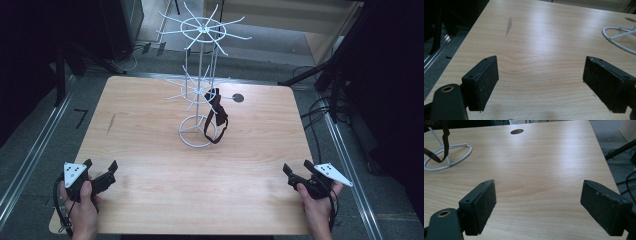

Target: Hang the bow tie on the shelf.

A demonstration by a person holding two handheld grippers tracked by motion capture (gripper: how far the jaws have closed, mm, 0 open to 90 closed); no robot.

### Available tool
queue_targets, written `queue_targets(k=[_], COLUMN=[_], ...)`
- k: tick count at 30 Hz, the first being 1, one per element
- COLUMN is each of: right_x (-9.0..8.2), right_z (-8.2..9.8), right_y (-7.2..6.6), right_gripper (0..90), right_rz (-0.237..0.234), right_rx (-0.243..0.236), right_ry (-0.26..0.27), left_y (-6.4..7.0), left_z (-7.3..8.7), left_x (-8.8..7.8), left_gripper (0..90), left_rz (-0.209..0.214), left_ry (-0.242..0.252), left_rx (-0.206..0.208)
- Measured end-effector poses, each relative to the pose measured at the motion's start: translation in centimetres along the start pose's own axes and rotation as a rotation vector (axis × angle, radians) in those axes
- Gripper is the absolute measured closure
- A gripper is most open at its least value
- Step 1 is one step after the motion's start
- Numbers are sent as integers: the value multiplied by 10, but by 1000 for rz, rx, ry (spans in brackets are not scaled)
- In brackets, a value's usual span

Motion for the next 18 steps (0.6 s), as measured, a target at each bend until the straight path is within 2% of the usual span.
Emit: queue_targets(k=[9, 13, 18], right_x=[-15, -22, -32], right_z=[13, 19, 26], right_y=[18, 23, 31], right_gripper=[129, 102, 59], right_rz=[19, 22, 18], right_rx=[34, 31, 59], right_ry=[-8, -16, -17], left_y=[0, 1, 1], left_z=[0, 0, 0], left_x=[0, 0, 0], left_gripper=[137, 137, 137], left_rz=[-2, -1, 0], left_ry=[2, 4, 4], left_rx=[0, 2, 2])
Point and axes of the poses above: each handheld gripper's, and its own axes: x roughly forward along the jaws, z roughly out of its underside, y roughly to its right, the point moved 3 cm from there along x, roughly forward along the jaws, and after that the axes turned 9 degrees about -y, right-handed, at the moved point
